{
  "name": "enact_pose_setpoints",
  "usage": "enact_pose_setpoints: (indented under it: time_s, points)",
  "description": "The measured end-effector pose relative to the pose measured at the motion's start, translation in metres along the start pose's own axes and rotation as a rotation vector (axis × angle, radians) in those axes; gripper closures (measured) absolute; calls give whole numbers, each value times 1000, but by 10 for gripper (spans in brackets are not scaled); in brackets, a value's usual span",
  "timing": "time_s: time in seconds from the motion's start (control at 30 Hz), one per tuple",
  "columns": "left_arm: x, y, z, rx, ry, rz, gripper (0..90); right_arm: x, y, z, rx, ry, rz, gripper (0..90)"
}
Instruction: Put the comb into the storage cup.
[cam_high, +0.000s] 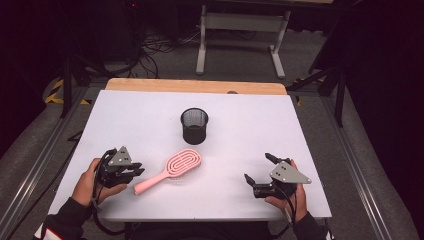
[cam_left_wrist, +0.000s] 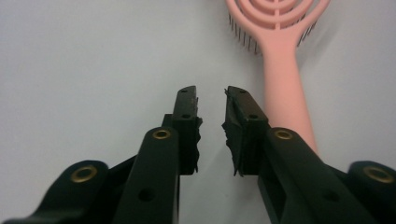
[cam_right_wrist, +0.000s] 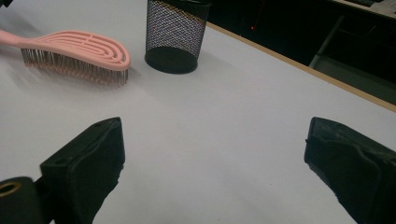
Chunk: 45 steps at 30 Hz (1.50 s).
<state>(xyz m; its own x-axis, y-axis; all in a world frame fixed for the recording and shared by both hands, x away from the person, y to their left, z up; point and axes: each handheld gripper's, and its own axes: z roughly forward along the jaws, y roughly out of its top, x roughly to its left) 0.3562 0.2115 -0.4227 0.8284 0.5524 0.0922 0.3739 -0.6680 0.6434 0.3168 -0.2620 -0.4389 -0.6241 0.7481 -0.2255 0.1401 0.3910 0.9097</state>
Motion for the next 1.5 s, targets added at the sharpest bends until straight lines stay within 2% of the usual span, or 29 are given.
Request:
enact_pose_setpoints:
  time_s: [0.17,0.33,0.47,0.7,0.73,0.93,1.07,1.33,1.5]
  points:
    - [-7,12,2,32,-13,15,528,1,0,-1,2,-1,0,61]
    - [-9,20,10,74,-43,-6,257,1,0,0,6,-4,4,61]
    - [-10,25,16,113,-51,-25,163,1,0,0,8,-2,4,61]
    - [-17,38,36,200,-84,-6,163,-1,-1,2,10,-1,8,60]
    - [-17,41,40,210,-94,6,180,-1,-1,2,10,-3,8,60]
    - [-19,49,58,277,-113,-4,332,-2,-1,3,13,-2,14,61]
    - [-18,53,64,306,-124,-15,443,-1,-1,4,16,3,8,62]
    - [-20,55,63,317,-138,13,675,-1,-1,4,20,5,7,66]
    - [-20,54,63,301,-139,23,689,-1,-1,4,25,8,5,68]
